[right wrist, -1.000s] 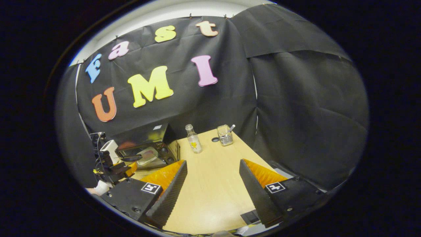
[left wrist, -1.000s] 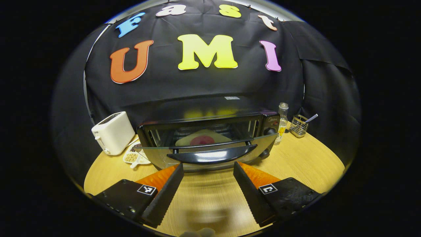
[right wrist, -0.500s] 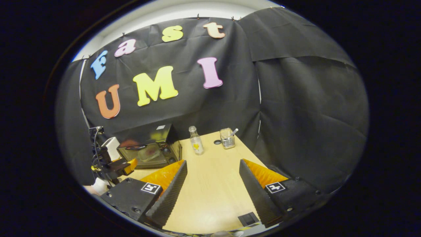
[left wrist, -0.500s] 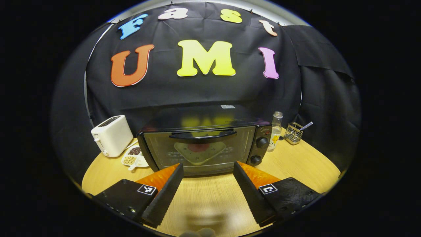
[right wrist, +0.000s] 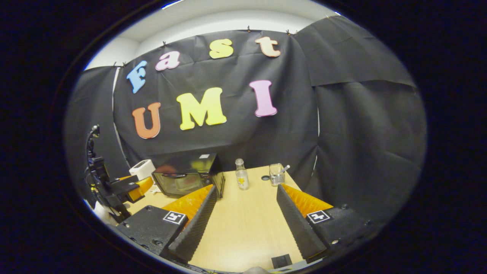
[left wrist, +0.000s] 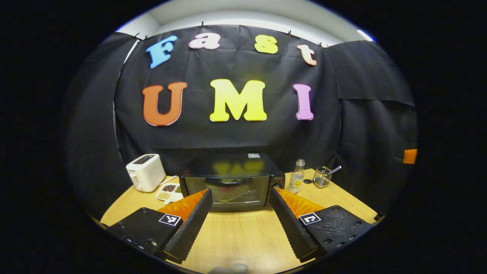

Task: Open the electric oven with the left hand, put the food in, and close the electric oven.

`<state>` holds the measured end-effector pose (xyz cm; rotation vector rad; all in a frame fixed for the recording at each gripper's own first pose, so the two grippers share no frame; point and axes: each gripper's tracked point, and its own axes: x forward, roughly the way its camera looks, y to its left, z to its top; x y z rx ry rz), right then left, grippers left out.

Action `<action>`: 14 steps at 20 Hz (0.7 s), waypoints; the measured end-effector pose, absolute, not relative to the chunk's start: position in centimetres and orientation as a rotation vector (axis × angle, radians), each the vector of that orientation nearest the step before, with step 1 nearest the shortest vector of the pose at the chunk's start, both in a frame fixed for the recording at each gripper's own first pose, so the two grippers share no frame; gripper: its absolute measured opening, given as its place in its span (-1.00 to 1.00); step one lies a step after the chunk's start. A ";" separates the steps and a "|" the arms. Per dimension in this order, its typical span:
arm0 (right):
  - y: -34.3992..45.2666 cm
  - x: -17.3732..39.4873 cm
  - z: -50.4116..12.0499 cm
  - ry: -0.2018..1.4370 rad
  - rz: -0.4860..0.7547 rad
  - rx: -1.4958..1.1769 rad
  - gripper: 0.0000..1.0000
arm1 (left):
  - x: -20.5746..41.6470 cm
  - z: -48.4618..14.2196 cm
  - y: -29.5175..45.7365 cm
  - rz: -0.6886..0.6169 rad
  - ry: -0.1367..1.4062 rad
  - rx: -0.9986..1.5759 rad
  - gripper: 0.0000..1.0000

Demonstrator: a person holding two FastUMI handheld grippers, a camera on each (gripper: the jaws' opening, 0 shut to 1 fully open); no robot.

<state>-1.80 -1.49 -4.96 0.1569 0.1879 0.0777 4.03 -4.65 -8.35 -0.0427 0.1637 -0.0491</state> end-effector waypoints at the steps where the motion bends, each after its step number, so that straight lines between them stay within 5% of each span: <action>1: -1.7 -2.3 -4.4 0.171 0.102 0.157 1.00 | 2.4 -6.6 -4.5 -0.029 0.131 -0.035 0.94; 14: -7.2 -9.3 -0.1 0.011 0.182 0.124 0.92 | -15.7 0.6 -4.2 0.125 0.064 -0.016 0.92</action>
